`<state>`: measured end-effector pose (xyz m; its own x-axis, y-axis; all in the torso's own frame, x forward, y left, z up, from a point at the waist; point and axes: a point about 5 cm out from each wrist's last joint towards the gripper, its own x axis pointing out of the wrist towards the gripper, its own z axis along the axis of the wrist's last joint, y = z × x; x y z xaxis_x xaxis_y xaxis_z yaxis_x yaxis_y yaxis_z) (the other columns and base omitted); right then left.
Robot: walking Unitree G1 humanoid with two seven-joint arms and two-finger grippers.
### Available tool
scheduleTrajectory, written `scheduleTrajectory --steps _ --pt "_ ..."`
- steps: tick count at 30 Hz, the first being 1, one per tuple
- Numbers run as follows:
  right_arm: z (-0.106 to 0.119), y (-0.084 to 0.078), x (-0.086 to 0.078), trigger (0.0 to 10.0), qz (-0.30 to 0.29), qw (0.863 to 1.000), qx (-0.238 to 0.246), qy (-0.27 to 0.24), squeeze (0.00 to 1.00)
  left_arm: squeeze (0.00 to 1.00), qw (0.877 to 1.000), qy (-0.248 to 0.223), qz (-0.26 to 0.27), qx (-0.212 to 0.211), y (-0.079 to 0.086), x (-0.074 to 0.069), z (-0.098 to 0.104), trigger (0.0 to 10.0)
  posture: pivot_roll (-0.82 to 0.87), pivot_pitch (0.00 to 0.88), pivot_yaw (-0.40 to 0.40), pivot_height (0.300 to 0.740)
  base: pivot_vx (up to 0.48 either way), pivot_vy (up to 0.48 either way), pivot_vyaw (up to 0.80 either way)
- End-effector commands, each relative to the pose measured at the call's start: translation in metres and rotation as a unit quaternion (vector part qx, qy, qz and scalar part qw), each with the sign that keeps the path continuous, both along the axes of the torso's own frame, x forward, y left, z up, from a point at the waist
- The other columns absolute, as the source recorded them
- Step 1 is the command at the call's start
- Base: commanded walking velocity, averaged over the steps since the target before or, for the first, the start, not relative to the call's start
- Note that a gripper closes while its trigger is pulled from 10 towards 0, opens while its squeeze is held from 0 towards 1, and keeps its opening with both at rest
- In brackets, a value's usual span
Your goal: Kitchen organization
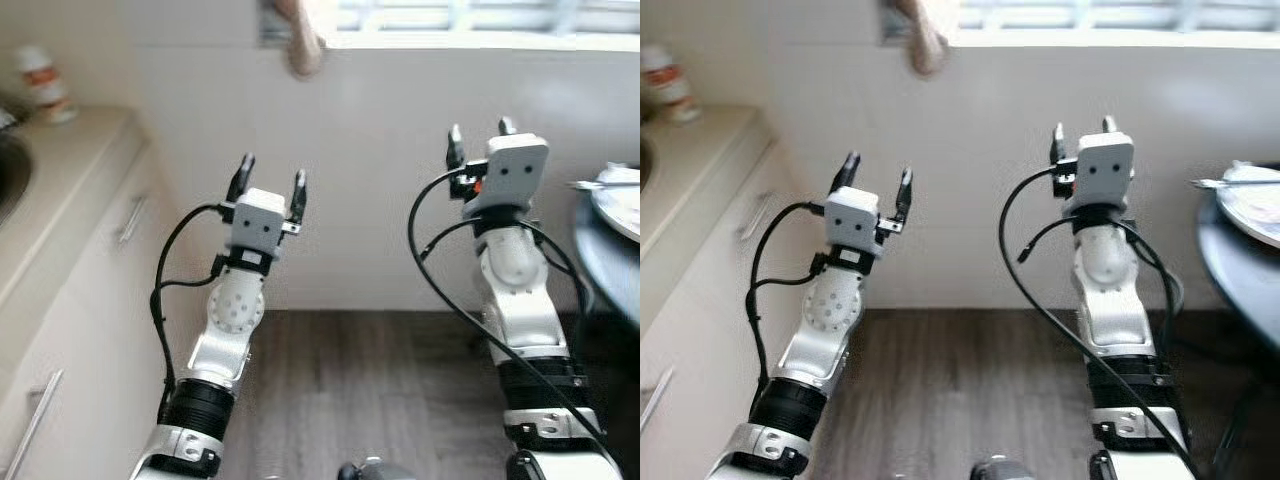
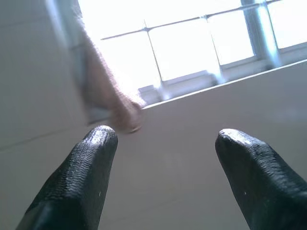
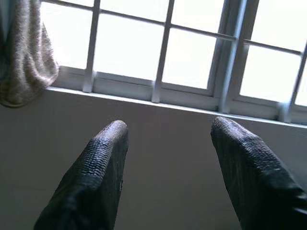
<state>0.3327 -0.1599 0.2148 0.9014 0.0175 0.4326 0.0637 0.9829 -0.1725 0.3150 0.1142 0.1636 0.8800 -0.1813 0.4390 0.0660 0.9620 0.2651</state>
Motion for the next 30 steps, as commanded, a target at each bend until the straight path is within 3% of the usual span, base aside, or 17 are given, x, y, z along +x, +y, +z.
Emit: scheduleTrajectory --steps 1,20,30 --pt "0.0032 0.0004 -0.0003 10.0 -0.001 1.0 -0.002 -0.005 0.0 0.0 1.0 0.0 -0.001 0.001 -0.001 0.0005 0.0005 10.0 -0.16 0.0 0.044 0.74 0.0 0.0 -0.8" --pt "0.001 0.0009 0.0001 10.0 -0.002 1.0 -0.004 0.001 0.0 0.0 1.0 0.006 0.005 0.002 0.0013 0.0017 -0.0011 10.0 -0.17 0.0 0.047 0.74 0.055 0.0 -0.76" --pt "-0.0016 0.0007 0.0016 10.0 -0.005 1.0 -0.001 0.01 0.0 0.0 1.0 0.005 0.005 0.003 0.0017 0.002 -0.0011 10.0 -0.16 0.0 0.048 0.74 0.328 0.0 -0.08"
